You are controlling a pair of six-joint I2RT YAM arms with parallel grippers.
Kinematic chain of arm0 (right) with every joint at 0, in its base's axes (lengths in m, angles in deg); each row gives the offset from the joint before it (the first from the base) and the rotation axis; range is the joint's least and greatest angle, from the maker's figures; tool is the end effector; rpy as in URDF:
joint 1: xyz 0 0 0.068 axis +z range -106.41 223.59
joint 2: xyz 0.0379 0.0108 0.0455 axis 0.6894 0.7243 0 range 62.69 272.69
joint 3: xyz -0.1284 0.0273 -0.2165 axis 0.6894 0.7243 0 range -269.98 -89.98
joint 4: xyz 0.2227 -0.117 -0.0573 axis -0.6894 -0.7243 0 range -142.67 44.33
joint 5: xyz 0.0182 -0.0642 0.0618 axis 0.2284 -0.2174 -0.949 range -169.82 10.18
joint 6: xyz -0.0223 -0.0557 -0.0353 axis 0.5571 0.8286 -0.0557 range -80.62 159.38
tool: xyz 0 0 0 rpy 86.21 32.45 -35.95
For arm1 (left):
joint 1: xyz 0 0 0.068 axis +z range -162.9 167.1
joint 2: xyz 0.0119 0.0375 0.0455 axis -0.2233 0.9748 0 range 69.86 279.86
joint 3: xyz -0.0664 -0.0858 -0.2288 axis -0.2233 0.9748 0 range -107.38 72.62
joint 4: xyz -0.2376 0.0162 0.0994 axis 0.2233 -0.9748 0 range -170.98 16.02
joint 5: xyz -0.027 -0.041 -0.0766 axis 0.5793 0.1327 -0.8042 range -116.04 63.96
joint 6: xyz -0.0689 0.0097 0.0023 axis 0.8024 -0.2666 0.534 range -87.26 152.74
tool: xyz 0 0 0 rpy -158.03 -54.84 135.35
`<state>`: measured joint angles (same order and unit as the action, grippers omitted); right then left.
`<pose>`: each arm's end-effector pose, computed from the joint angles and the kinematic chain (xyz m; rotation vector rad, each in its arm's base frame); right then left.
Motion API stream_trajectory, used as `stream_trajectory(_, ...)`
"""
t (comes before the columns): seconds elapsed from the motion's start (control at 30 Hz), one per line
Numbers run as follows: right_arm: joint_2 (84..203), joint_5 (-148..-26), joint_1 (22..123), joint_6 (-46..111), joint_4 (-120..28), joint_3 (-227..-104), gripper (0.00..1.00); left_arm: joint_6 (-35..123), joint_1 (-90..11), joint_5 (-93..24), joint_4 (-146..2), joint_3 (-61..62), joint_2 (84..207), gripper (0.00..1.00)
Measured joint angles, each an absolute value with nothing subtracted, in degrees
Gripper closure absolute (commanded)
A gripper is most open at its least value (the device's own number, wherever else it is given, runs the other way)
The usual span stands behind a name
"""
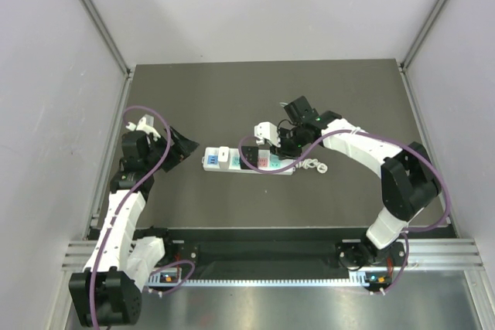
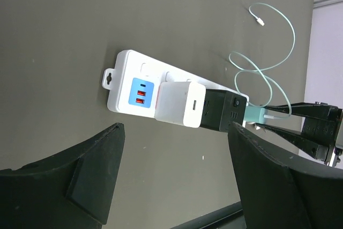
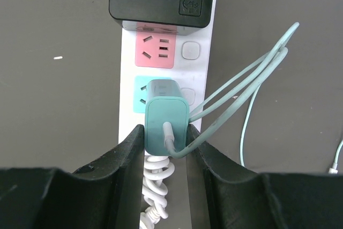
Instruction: Insert the plug
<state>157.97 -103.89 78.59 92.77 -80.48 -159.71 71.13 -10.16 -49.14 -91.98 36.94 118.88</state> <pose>0.2720 0.2187 0.1970 -1.8706 1.7186 0.4267 0.2174 -0.0119 0.2346 -0.5259 2.1068 -0.7906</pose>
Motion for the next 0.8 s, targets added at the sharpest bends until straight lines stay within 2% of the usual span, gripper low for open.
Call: stream_trajectory(0.8,159.7,-104.3,78.6,93.6,-80.1,-159.7,1.00,71.1,-10.2,-49.1,-92.0,37.0,118.9,0.18)
